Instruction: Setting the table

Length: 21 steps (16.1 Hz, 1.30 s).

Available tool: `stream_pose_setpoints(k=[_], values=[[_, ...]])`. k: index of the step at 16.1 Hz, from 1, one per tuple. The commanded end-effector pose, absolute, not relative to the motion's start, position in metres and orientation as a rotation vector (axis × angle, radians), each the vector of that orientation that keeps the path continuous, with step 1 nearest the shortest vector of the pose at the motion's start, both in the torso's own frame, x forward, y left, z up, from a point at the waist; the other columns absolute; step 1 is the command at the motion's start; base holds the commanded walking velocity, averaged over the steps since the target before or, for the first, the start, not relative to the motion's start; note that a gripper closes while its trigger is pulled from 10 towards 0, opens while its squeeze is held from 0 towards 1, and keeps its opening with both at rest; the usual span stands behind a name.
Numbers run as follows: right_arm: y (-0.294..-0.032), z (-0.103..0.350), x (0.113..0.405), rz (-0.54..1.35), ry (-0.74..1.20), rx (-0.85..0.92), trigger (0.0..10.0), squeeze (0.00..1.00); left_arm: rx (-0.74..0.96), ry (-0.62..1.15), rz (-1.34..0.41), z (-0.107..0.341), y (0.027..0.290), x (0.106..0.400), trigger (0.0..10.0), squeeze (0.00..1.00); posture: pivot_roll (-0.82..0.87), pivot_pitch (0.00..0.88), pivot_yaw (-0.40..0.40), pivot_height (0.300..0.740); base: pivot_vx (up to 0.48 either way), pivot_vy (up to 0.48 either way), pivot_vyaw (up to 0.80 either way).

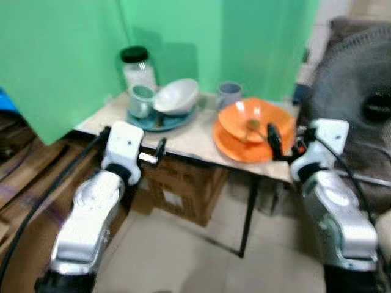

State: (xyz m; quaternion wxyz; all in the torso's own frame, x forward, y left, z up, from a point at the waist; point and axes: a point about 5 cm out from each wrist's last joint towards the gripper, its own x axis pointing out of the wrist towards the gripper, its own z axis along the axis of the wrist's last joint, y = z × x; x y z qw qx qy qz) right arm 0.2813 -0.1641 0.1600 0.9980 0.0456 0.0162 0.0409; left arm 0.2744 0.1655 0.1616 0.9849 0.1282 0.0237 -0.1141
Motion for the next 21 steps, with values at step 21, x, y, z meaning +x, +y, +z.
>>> stream_pose_setpoints(k=[21], values=[[-0.1642,0.1699,0.2842,0.086,-0.002,0.027,10.0,0.0,0.291,0.07,-0.309,0.1601,0.1639,0.2768,10.0,0.38,0.06,0.0,0.067,0.74,0.288,0.0,0.02]])
